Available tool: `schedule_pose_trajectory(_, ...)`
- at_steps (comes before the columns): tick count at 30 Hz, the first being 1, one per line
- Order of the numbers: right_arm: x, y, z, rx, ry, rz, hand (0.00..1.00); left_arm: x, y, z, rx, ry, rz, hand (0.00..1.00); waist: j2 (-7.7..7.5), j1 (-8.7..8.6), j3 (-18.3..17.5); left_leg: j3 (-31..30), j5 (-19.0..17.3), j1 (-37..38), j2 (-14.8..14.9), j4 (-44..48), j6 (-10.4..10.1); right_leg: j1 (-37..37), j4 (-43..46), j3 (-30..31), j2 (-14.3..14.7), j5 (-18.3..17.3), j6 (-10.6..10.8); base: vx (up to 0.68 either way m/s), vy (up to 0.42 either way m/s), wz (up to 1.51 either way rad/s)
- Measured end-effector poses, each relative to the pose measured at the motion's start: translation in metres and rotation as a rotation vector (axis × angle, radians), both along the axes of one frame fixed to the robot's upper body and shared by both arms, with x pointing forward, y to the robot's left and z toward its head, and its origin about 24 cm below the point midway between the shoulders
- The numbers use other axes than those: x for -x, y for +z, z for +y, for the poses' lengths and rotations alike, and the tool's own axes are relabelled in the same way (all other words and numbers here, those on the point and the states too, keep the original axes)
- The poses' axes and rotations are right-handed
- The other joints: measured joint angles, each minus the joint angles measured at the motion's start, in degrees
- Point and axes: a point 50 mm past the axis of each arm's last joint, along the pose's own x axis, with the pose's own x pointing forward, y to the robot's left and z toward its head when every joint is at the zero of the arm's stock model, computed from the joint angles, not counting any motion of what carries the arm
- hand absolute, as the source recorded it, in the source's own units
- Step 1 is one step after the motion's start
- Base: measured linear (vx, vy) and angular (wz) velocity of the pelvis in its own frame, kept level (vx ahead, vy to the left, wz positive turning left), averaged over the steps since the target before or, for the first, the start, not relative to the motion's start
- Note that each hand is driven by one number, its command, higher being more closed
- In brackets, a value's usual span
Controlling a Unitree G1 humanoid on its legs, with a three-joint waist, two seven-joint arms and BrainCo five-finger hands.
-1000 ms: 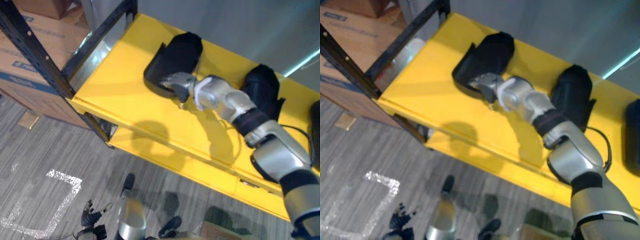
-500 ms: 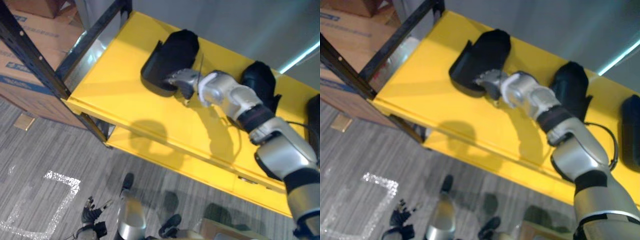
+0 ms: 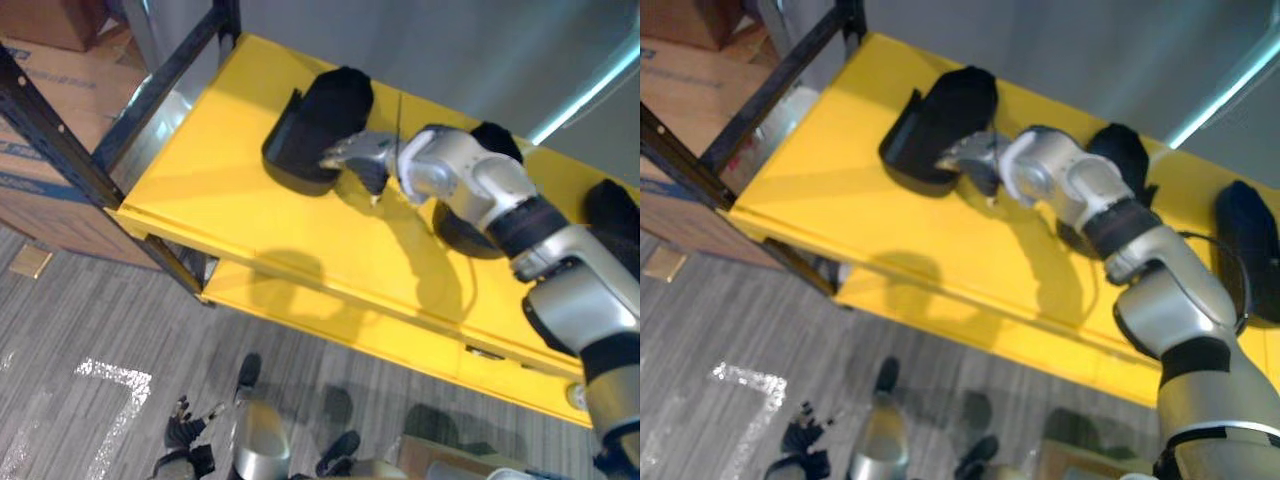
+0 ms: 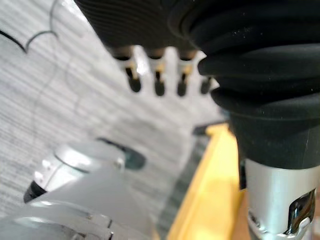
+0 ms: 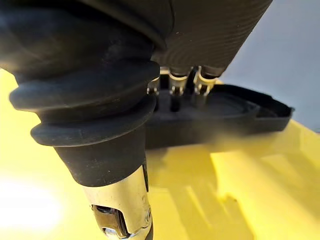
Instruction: Walk over and take plastic housings, then place them on the shelf
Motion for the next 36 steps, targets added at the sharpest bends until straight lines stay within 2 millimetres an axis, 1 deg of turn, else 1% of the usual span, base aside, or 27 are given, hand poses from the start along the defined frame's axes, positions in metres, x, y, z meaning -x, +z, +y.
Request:
schedule_pose_trajectory(4,0.004,-0.011,0.002,0.023,0.015,0.069,0.00,0.001,0.000,0.001,-0.005,0.000,0.003,0.00,-0.85,0.16,-0.56,0.06,0.00,-0.09,-0.08,0.00,0.00,0.09,-0.46,0.05,0.04,0.28,0.04,0.00,0.000,0.00)
schedule_pose_trajectory(9,0.005,-0.017,0.001,0.060,0.004,0.110,0.00,0.001,0.000,0.001,-0.004,-0.001,0.003,0.00,-1.33,0.08,-0.88,0.07,0.00,-0.09,-0.09,0.00,0.00,0.08,-0.53,0.07,0.06,0.33,0.03,0.00,0.000,0.00)
schedule_pose_trajectory(13,0.006,-0.026,-0.002,0.084,-0.006,0.151,0.00,0.001,0.000,0.001,-0.005,-0.001,0.003,0.00,-2.14,0.07,-1.43,0.04,0.00,-0.16,-0.15,0.00,0.00,0.06,-0.62,0.07,0.07,0.33,0.04,0.00,0.000,0.00)
schedule_pose_trajectory(16,0.006,-0.032,-0.003,0.096,-0.008,0.170,0.00,0.001,0.000,0.001,-0.005,-0.001,0.004,0.00,-2.25,0.04,-1.51,0.00,0.00,-0.16,-0.18,0.00,0.00,0.06,-0.61,0.06,0.05,0.33,0.04,0.00,0.000,0.00)
schedule_pose_trajectory(20,0.006,-0.032,-0.003,0.113,0.000,0.155,0.00,0.001,0.000,0.001,-0.005,-0.001,0.006,0.00,-2.29,-0.12,-1.56,-0.05,0.00,-0.16,-0.20,0.00,0.00,0.07,-0.61,0.05,0.05,0.34,0.04,0.00,0.000,0.00)
schedule_pose_trajectory(24,0.004,-0.035,-0.004,0.114,0.012,0.040,0.00,0.001,0.000,0.001,-0.005,-0.002,0.008,0.00,-2.34,-0.11,-1.60,-0.08,0.00,-0.17,-0.25,0.01,-0.01,0.07,-0.60,0.04,0.02,0.34,0.04,0.00,0.000,0.00)
schedule_pose_trajectory(25,0.003,-0.035,-0.005,0.101,0.020,-0.022,0.00,0.001,0.000,0.001,-0.005,-0.002,0.008,0.00,-2.33,-0.13,-1.60,-0.08,0.00,-0.18,-0.26,0.00,0.00,0.07,-0.60,0.04,0.02,0.34,0.04,0.00,0.000,0.00)
schedule_pose_trajectory(27,0.002,-0.033,-0.005,0.081,0.034,-0.087,0.00,0.001,0.000,0.001,-0.006,-0.001,0.008,0.00,-2.33,-0.25,-1.61,-0.08,0.00,-0.18,-0.27,0.01,-0.01,0.07,-0.61,0.04,0.01,0.35,0.05,0.00,0.000,0.00)
schedule_pose_trajectory(30,0.002,-0.031,-0.005,-0.001,0.074,-0.185,0.00,0.002,-0.001,0.001,-0.004,-0.001,0.010,0.00,-2.31,-0.46,-2.12,-0.07,0.00,-0.18,-0.34,0.01,-0.01,0.08,-0.65,0.04,0.02,0.35,0.05,0.00,0.000,0.00)
schedule_pose_trajectory(32,0.002,-0.033,-0.008,-0.053,0.081,-0.271,0.00,0.003,-0.002,0.000,-0.004,0.001,0.014,0.00,-2.16,-0.52,-3.21,-0.09,0.00,-0.18,-0.44,0.01,-0.01,0.13,-0.76,0.04,0.17,0.38,0.09,0.00,0.000,0.00)
schedule_pose_trajectory(33,0.001,-0.032,-0.010,-0.069,0.080,-0.302,0.00,0.003,-0.002,0.000,-0.005,0.002,0.012,0.00,-2.04,-0.52,-3.41,-0.11,0.01,-0.17,-0.44,0.01,-0.01,0.16,-0.80,0.03,0.19,0.38,0.10,0.00,0.000,0.00)
schedule_pose_trajectory(36,-0.002,-0.018,-0.020,-0.185,0.030,-0.477,0.00,0.005,-0.003,0.000,-0.006,0.003,0.013,0.00,-1.28,-0.82,-4.44,-0.12,0.01,-0.11,-0.39,0.01,-0.01,0.21,-0.83,0.07,0.26,0.48,0.11,0.00,0.000,0.00)
